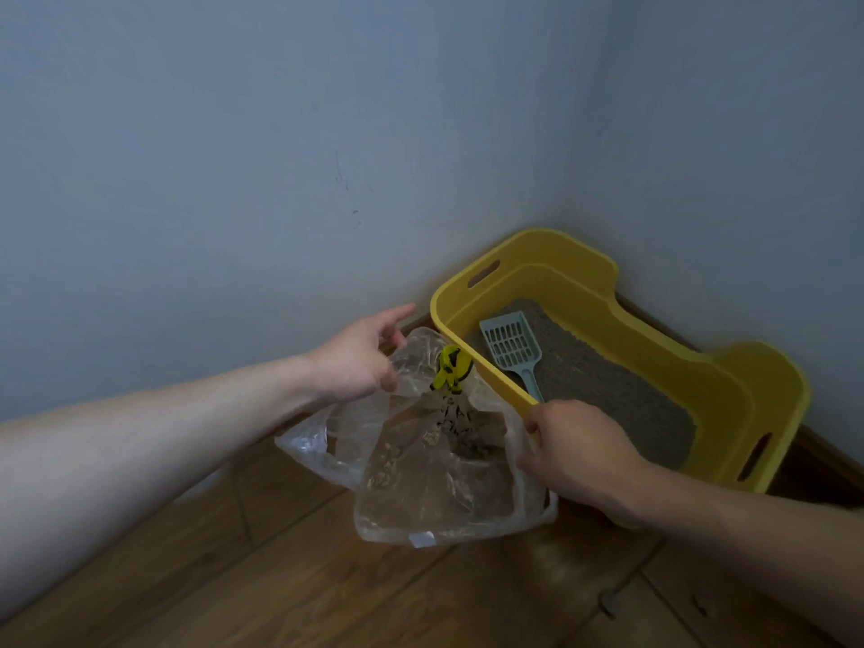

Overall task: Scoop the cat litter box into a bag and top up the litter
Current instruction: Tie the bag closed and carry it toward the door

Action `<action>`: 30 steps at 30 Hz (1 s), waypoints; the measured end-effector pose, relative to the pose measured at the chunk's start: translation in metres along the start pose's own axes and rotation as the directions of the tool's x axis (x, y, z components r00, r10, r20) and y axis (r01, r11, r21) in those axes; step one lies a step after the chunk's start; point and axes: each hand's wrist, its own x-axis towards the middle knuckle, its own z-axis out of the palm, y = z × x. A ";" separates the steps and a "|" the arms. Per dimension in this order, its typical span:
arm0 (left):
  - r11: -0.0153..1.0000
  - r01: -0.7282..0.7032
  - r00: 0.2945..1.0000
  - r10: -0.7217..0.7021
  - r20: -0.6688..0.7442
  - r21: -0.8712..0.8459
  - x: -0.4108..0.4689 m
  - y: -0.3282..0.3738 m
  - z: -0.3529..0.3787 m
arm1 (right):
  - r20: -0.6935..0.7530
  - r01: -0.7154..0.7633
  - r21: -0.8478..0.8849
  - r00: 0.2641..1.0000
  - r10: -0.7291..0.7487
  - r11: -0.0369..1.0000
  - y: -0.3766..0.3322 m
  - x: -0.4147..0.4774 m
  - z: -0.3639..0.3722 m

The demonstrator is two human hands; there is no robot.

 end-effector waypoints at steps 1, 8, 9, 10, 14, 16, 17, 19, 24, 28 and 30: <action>1.000 0.002 1.000 -0.002 -0.026 0.000 0.001 -0.001 0.000 | 0.000 0.006 -0.004 1.000 -0.006 1.000 -0.001 0.000 -0.001; 0.998 0.018 0.974 -0.004 -0.227 0.057 0.008 -0.013 0.002 | 0.066 0.126 -0.104 0.991 -0.120 0.986 -0.007 -0.006 -0.005; 0.998 0.015 0.967 0.002 -0.253 0.066 0.009 -0.014 0.002 | 0.074 0.145 -0.129 0.988 -0.136 0.981 -0.007 -0.008 -0.006; 0.997 0.012 0.962 0.008 -0.275 0.072 0.010 -0.015 0.001 | 0.080 0.164 -0.149 0.985 -0.154 0.975 -0.008 -0.009 -0.007; 0.993 0.012 0.950 0.025 -0.313 0.114 0.013 -0.017 -0.001 | 0.096 0.214 -0.222 0.976 -0.197 0.951 -0.010 -0.010 -0.008; 0.993 0.016 0.952 0.020 -0.305 0.114 0.015 -0.018 0.000 | 0.122 0.208 -0.217 0.975 -0.185 0.954 -0.009 -0.008 -0.008; 0.994 0.017 0.955 0.016 -0.296 0.106 0.017 -0.018 -0.001 | 0.133 0.199 -0.186 0.975 -0.176 0.962 -0.008 -0.007 -0.007; 0.996 0.023 0.963 0.003 -0.268 0.091 0.020 -0.018 -0.001 | 0.142 0.152 -0.058 0.980 -0.143 0.987 -0.007 -0.005 -0.007; 0.998 0.052 0.967 -0.044 -0.249 0.026 0.019 -0.017 0.000 | 0.158 -0.004 0.320 0.986 -0.049 0.947 -0.004 0.000 -0.008; 0.994 0.097 0.974 -0.107 -0.200 -0.057 0.018 -0.017 0.005 | -0.018 0.075 0.580 0.997 -0.079 0.811 -0.007 0.002 -0.019; 0.989 0.104 0.973 -0.123 -0.198 -0.104 0.016 -0.012 0.007 | -0.095 0.143 0.651 0.990 -0.107 0.746 -0.011 0.004 -0.027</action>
